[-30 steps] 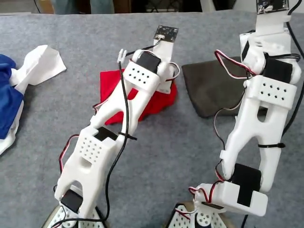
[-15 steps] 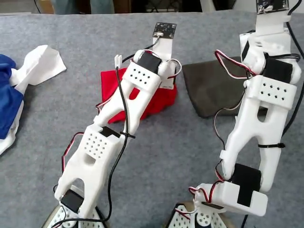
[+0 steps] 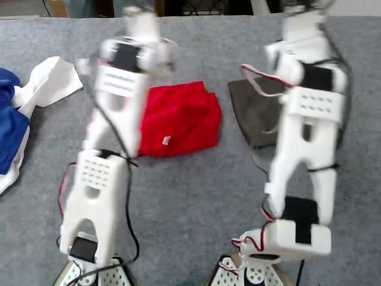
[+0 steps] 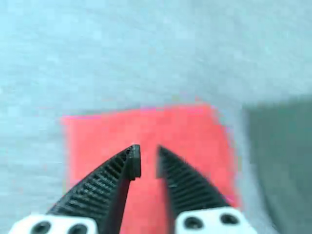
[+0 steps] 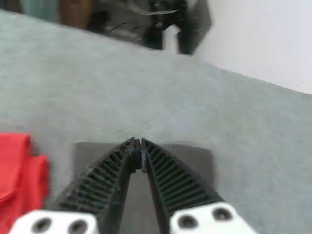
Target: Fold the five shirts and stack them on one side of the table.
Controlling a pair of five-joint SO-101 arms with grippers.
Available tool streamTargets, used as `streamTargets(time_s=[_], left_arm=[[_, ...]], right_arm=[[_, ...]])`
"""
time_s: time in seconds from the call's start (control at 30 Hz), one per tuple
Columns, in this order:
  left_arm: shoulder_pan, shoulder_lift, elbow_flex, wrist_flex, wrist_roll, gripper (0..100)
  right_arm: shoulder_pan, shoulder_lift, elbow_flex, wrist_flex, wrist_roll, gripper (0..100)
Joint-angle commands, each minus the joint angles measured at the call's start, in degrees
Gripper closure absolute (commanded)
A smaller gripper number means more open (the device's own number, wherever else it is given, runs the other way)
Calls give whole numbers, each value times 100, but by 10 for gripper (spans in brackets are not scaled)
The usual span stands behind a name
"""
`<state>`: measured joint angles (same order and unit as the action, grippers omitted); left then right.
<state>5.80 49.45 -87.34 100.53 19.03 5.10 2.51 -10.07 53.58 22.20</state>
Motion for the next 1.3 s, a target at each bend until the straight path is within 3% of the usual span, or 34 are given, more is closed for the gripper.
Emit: streamTargets(time_s=[0.0, 0.17, 0.37, 0.53, 0.73, 0.8, 1.13, 1.27], left_arm=[[-1103, -316, 391, 53, -158, 972], [-1877, -255, 2176, -220, -167, 971], [-2273, 396, 4163, -2277, -343, 972], [-2378, 281, 4048, -2163, -404, 972], [-2378, 316, 4004, -2215, -413, 972], [-2378, 316, 4004, -2215, -413, 972], [-2378, 316, 4004, -2224, -413, 971], [-2378, 316, 4004, -2207, -413, 971]], right_arm=[[-923, 673, -725, 237, -18, 983], [-1899, 2281, -1429, 299, -26, 983], [-2391, 3512, -2466, 1099, -492, 983], [-2409, 4251, -3363, 2198, -501, 983], [-2338, 4549, -4567, 4475, -501, 984], [-2277, 4532, -4760, 4782, -501, 984], [-1732, 3424, -2334, 4712, -466, 984], [-1407, 3002, -1007, 4035, -466, 984]])
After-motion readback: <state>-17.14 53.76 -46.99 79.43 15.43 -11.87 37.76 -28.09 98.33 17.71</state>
